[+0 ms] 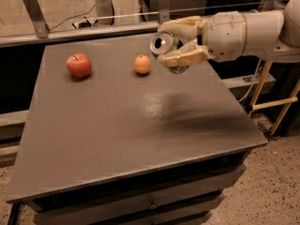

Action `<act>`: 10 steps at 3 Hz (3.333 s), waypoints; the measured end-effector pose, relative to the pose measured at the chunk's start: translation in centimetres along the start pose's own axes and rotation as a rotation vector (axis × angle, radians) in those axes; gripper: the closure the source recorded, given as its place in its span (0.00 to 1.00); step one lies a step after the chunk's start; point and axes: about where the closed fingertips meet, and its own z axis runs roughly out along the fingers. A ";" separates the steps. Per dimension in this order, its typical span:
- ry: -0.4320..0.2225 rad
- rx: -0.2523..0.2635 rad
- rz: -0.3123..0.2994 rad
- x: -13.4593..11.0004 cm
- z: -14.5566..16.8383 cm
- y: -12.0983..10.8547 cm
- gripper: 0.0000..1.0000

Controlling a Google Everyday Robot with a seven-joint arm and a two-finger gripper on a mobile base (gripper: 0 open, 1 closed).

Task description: Place green can upright

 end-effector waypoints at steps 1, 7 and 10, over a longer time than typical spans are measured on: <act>-0.136 0.008 0.090 0.7 -1.5 0.0 1.00; -0.320 -0.172 0.511 5.0 0.8 8.6 0.51; -0.301 -0.191 0.562 5.9 0.8 10.0 0.00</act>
Offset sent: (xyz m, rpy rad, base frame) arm -0.0261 -0.0277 -0.0372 0.4309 0.2652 0.1044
